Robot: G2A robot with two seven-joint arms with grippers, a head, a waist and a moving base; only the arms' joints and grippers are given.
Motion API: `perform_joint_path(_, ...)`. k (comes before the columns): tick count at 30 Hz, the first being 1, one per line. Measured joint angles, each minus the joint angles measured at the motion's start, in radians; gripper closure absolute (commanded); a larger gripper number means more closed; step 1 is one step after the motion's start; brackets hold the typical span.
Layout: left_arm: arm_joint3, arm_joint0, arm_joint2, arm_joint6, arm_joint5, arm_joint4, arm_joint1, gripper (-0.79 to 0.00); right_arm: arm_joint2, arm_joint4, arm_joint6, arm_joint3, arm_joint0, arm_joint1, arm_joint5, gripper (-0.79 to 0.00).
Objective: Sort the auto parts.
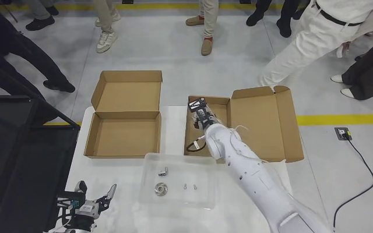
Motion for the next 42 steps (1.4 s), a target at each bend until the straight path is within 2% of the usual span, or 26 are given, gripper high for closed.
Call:
perform_joint_path(13, 0.000, 0.000, 0.000, 0.000, 0.000, 0.000, 0.000, -0.785, -0.024, 0.073, -0.061, 0.271, 0.084, -0.079, -0.039, 0.000)
perform_joint_path(22, 0.000, 0.000, 0.000, 0.000, 0.000, 0.000, 0.000, -0.785, -0.032, 0.086, -0.065, 0.383, 0.112, -0.118, -0.036, 0.000)
perform_joint_path(23, 0.000, 0.000, 0.000, 0.000, 0.000, 0.000, 0.000, -0.785, -0.033, 0.087, -0.065, 0.391, 0.115, -0.121, -0.036, -0.034)
perform_joint_path(24, 0.000, 0.000, 0.000, 0.000, 0.000, 0.000, 0.000, -0.785, -0.033, 0.087, -0.065, 0.398, 0.117, -0.124, -0.035, -0.256)
perform_joint_path(26, 0.000, 0.000, 0.000, 0.000, 0.000, 0.000, 0.000, -0.785, -0.034, 0.089, -0.065, 0.412, 0.122, -0.131, -0.033, -0.459)
perform_joint_path(28, 0.000, 0.000, 0.000, 0.000, 0.000, 0.000, 0.000, -0.785, -0.033, 0.091, -0.065, 0.424, 0.127, -0.136, -0.034, -0.699)
perform_joint_path(29, 0.000, 0.000, 0.000, 0.000, 0.000, 0.000, 0.000, -0.785, -0.032, 0.092, -0.065, 0.429, 0.129, -0.138, -0.035, -0.767)
perform_joint_path(42, 0.000, 0.000, 0.000, 0.000, 0.000, 0.000, 0.000, -0.785, -0.011, 0.109, -0.101, 0.470, 0.152, -0.148, -0.045, -0.785)
